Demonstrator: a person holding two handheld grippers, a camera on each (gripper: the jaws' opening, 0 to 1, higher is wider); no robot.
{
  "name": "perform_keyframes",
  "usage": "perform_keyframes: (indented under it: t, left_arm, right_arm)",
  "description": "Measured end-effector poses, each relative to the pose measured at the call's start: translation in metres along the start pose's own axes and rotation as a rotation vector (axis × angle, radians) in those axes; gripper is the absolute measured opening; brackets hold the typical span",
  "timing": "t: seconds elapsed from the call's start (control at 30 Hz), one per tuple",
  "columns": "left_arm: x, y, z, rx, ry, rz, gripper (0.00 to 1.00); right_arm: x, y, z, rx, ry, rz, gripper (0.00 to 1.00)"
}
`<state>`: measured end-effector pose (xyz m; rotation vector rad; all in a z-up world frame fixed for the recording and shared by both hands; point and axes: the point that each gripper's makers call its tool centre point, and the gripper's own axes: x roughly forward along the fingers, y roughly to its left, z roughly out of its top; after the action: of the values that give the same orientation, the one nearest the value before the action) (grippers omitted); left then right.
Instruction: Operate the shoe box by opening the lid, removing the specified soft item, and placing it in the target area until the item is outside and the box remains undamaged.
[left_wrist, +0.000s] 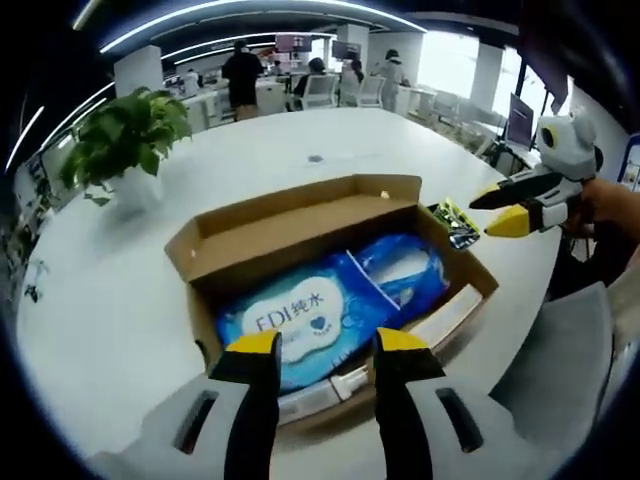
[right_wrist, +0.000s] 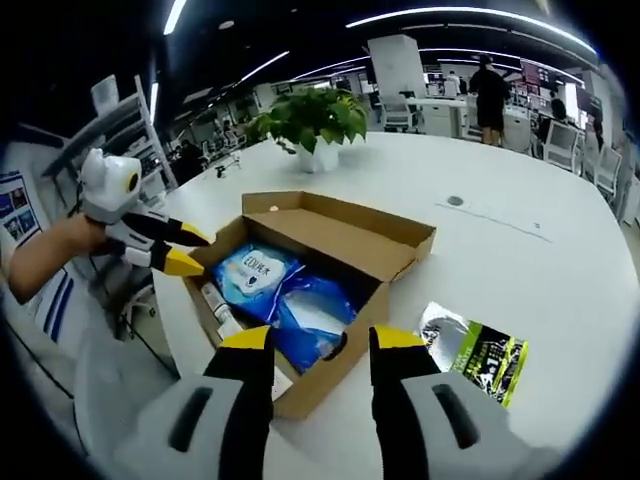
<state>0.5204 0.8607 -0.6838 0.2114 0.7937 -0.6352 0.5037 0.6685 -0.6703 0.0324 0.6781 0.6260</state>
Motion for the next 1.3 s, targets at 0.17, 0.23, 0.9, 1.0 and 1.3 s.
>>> perform_keyframes:
  t: [0.17,0.23,0.9,1.0,1.3]
  left_arm:
    - [-0.007,0.015,-0.010,-0.018,0.004,0.025,0.35]
    - [-0.010,0.019,-0.013,-0.029,0.003,0.035,0.35]
    - [-0.025,0.058,-0.047,-0.115,0.032,0.145,0.30]
    - [-0.024,0.063,-0.054,-0.142,0.045,0.154,0.28]
    - [-0.020,0.068,-0.064,-0.216,0.060,0.152,0.12]
  right_arm:
    - [0.011,0.011,0.004,-0.019,0.005,0.027,0.35]
    - [0.016,0.015,0.004,-0.028,0.011,0.036,0.35]
    - [0.068,0.050,0.001,-0.068,0.058,0.133,0.34]
    - [0.075,0.052,-0.002,-0.069,0.070,0.137,0.34]
    - [0.096,0.056,-0.003,-0.074,0.084,0.151,0.33]
